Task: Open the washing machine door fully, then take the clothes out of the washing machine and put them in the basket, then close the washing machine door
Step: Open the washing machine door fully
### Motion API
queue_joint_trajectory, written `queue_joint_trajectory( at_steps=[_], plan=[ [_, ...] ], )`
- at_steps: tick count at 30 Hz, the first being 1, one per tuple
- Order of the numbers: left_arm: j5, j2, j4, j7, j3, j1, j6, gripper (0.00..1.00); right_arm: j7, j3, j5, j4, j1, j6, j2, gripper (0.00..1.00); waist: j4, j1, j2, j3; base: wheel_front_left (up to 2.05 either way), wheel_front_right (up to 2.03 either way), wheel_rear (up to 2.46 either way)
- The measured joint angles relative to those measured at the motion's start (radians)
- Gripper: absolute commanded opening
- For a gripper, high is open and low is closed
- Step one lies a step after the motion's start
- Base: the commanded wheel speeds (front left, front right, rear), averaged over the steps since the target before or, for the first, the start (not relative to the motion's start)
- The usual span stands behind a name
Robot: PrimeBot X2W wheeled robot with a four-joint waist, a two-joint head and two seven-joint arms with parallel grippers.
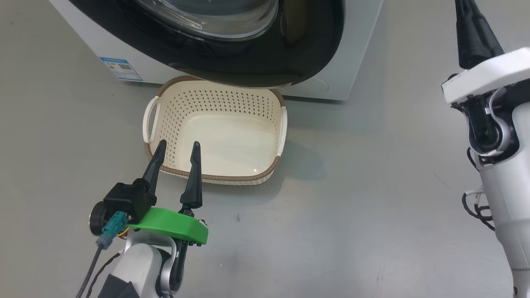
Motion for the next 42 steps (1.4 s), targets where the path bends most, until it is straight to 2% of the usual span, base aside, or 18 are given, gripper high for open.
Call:
queue_joint_trajectory(
  at_steps=[6,13,19,28,31,42],
  plan=[
    [-0.019,0.000,-0.004,0.000,-0.009,-0.009,0.001,1.00,0.113,-0.054,0.179,0.051,-0.084,0.000,0.066,0.00,0.032,0.0000,0.0000,0.033,0.00,0.00,0.00],
    [-0.036,0.000,-0.007,0.000,-0.032,-0.032,0.002,1.00,0.225,-0.102,0.295,0.099,-0.182,-0.017,0.086,0.00,0.065,0.0000,0.0000,0.063,0.00,0.00,0.00],
    [-0.058,-0.001,-0.008,0.000,-0.044,-0.037,0.002,1.00,0.330,-0.150,0.403,0.159,-0.250,-0.064,0.092,0.00,0.106,0.0000,0.0000,0.082,0.00,0.00,0.00],
    [-0.060,-0.001,-0.009,0.000,-0.043,-0.037,0.012,1.00,0.476,-0.208,0.570,0.239,-0.326,-0.146,0.152,0.00,0.156,0.0000,0.0000,0.092,0.00,0.00,0.00],
    [-0.060,-0.001,-0.012,0.000,-0.043,-0.037,0.014,1.00,0.511,-0.208,0.588,0.254,-0.353,-0.169,0.160,0.00,0.161,0.0000,0.0000,0.093,0.00,0.00,0.00],
    [-0.061,-0.001,-0.016,0.000,-0.048,-0.037,0.020,1.00,0.590,-0.204,0.593,0.312,-0.381,-0.193,0.136,0.00,0.173,0.0000,0.0000,0.090,0.00,0.00,0.00]
  ],
)
